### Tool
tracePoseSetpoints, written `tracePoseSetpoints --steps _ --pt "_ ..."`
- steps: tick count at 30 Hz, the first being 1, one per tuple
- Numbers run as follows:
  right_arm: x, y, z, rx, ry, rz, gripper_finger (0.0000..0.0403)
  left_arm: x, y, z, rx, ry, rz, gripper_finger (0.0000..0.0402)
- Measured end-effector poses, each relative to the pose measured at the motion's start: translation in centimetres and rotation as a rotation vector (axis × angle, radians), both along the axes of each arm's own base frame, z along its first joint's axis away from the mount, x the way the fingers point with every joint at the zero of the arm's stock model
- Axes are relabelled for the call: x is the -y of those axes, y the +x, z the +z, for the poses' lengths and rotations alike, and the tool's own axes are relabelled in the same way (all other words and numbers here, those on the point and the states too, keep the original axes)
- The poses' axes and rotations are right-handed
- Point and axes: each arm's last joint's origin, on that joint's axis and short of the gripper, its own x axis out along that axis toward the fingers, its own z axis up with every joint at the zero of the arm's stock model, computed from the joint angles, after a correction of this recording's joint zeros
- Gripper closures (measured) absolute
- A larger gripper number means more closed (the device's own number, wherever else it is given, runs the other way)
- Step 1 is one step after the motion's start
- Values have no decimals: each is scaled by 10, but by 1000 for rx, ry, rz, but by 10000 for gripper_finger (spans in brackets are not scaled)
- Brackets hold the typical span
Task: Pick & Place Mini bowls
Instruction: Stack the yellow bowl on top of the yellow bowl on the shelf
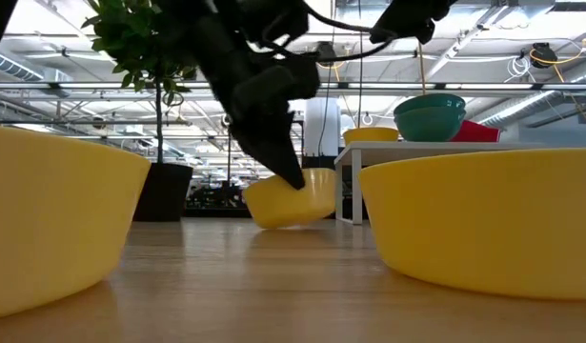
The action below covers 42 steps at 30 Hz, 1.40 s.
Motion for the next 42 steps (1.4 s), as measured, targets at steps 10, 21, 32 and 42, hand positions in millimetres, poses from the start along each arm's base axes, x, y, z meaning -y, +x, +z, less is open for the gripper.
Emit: tracePoseSetpoints --steps 10,21,32,42 --pt "0 -5 -8 -94 3 -1 295 0 13 7 -4 -71 108 384" --pt "-4 -6 -12 -142 71 114 224 2 1 57 105 -208 153 227" --pt "-34 42 -69 -144 -92 350 226 2 -60 139 159 -435 226 190" --pt "-52 87 -130 -285 -140 437 216 13 -97 186 293 -547 216 190"
